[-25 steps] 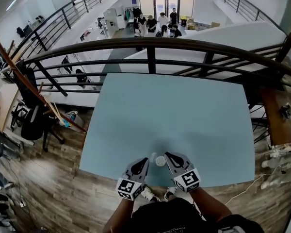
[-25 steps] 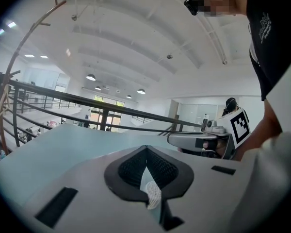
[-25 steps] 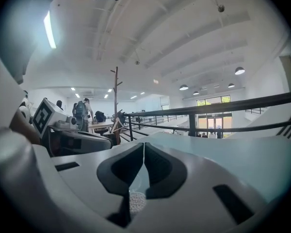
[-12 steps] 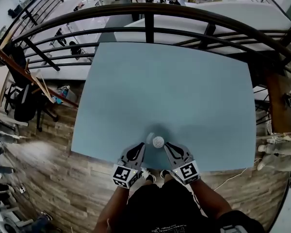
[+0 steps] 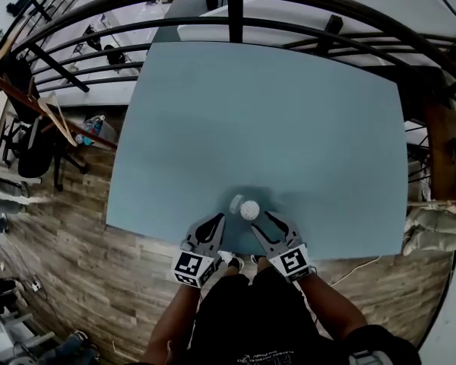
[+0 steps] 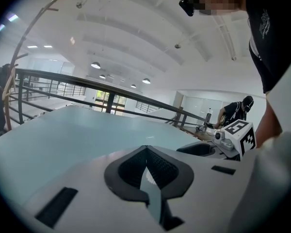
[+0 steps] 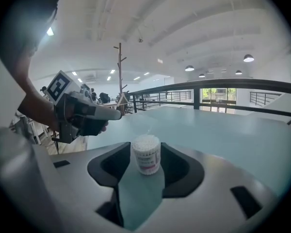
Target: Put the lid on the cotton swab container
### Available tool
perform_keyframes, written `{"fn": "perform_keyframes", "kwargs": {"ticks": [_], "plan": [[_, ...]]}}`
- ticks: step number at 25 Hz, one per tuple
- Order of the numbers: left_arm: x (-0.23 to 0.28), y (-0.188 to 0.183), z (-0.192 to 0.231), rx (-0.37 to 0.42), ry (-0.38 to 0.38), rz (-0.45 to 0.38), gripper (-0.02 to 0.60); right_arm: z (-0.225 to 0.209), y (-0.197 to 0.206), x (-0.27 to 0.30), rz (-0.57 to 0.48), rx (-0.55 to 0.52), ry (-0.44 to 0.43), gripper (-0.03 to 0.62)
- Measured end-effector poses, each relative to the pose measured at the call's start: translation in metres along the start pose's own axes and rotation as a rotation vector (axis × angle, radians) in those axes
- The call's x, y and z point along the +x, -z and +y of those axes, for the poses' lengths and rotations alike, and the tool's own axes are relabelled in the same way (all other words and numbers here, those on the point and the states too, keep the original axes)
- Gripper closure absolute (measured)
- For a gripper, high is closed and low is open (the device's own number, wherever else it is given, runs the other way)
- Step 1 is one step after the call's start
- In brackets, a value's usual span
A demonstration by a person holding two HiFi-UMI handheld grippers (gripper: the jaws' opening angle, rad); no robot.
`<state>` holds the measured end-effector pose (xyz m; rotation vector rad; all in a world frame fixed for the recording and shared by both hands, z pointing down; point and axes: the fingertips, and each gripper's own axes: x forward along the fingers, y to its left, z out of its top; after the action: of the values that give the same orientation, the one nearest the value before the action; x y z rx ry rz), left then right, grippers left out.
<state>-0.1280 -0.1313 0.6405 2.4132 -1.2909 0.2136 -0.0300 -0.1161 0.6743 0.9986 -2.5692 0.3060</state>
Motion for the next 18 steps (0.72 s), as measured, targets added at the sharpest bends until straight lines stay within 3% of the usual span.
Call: {"fn": "perform_keyframes", "kwargs": {"ticks": [7, 18], "plan": [[0.006, 0.004, 0.018, -0.027, -0.014, 0.011, 0.571, 0.000, 0.025, 0.023, 0.071, -0.034, -0.019, 0.341], [0.016, 0.004, 0.029, -0.036, 0.001, 0.019, 0.571, -0.001, 0.037, 0.040, 0.127, -0.027, -0.001, 0.341]]}}
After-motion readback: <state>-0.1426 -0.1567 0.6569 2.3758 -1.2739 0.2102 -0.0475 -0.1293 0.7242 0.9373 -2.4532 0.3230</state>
